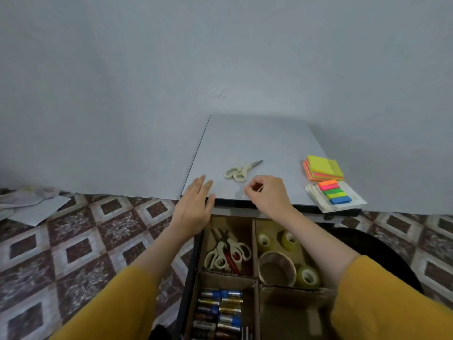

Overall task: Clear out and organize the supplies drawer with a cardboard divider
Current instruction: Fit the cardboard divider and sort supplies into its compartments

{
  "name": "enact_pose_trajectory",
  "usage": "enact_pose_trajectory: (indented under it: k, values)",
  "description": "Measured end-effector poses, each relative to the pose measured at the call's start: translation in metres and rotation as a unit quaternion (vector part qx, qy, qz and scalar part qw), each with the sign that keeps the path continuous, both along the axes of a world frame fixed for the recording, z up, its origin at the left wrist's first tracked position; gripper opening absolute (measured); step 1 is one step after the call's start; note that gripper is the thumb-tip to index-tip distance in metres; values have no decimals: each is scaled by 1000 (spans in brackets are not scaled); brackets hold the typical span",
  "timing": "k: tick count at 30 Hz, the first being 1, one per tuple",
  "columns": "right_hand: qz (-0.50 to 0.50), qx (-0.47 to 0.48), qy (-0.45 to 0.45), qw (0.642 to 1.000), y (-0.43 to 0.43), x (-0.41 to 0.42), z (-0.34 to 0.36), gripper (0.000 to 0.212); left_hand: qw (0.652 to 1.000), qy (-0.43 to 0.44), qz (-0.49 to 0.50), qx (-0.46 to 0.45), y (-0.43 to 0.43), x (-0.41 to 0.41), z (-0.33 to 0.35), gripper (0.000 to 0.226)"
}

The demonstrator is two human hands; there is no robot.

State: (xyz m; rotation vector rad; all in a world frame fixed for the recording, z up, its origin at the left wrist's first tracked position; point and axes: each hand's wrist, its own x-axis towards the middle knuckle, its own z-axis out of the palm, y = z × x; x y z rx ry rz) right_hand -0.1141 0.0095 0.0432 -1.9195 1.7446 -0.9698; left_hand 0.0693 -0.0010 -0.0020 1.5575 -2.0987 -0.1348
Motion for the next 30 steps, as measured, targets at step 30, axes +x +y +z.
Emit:
enact_pose_trajectory:
  k: [30]
  values:
    - [-7,162,255,953,2,5,19,39,976,-199,-4,89,0,3,-2,76]
